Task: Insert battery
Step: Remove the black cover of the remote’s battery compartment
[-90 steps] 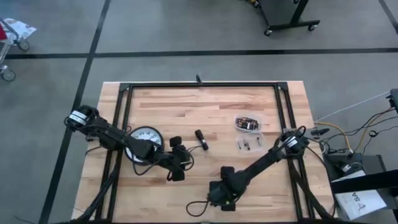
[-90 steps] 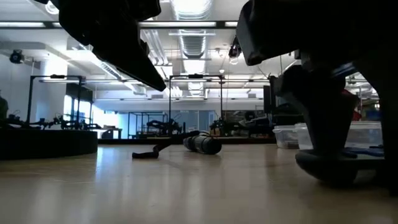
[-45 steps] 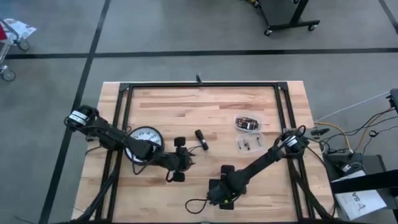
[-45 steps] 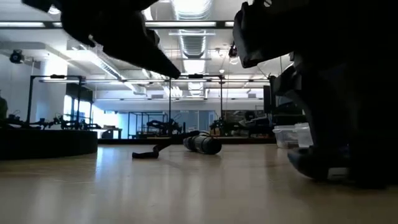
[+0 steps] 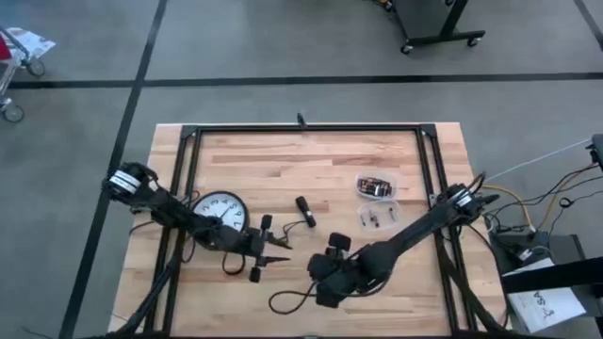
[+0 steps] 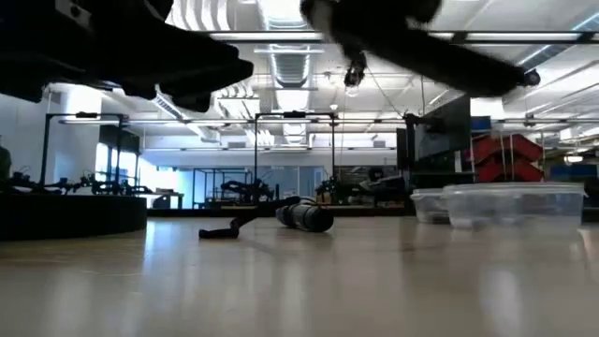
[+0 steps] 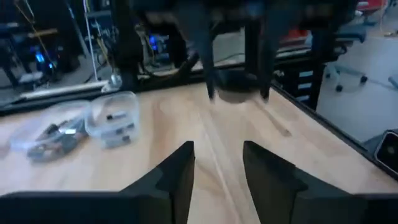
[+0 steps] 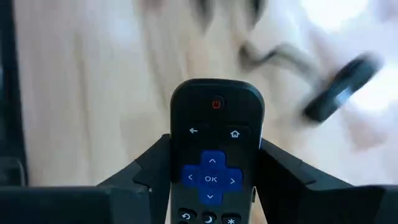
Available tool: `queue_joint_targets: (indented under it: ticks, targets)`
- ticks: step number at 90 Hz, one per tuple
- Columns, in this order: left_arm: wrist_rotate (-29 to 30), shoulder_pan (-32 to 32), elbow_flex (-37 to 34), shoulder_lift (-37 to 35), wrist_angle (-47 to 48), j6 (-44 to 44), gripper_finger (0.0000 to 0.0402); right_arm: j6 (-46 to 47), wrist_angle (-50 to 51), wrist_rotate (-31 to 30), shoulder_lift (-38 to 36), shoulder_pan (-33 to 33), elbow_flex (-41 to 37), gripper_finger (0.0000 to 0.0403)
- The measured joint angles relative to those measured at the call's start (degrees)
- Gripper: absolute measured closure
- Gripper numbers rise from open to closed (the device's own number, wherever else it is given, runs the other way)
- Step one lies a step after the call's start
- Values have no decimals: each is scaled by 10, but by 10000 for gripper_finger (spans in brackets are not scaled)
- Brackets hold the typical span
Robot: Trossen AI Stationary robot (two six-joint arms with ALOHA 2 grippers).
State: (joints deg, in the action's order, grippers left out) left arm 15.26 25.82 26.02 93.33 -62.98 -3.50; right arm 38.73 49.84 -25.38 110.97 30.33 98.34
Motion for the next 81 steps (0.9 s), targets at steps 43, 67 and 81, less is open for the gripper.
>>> queue_joint_targets:
  ticks: [43, 67, 81]
  targets:
    - [-93, 0, 138, 118, -67, -31, 195, -161, -156, -57, 0, -4, 70, 244]
    - [-103, -1, 145, 116, -147, -44, 154, -193, -193, -48, 0, 0, 81, 244]
    - [-109, 0, 151, 116, -155, -44, 137, -200, -203, -46, 0, 0, 81, 244]
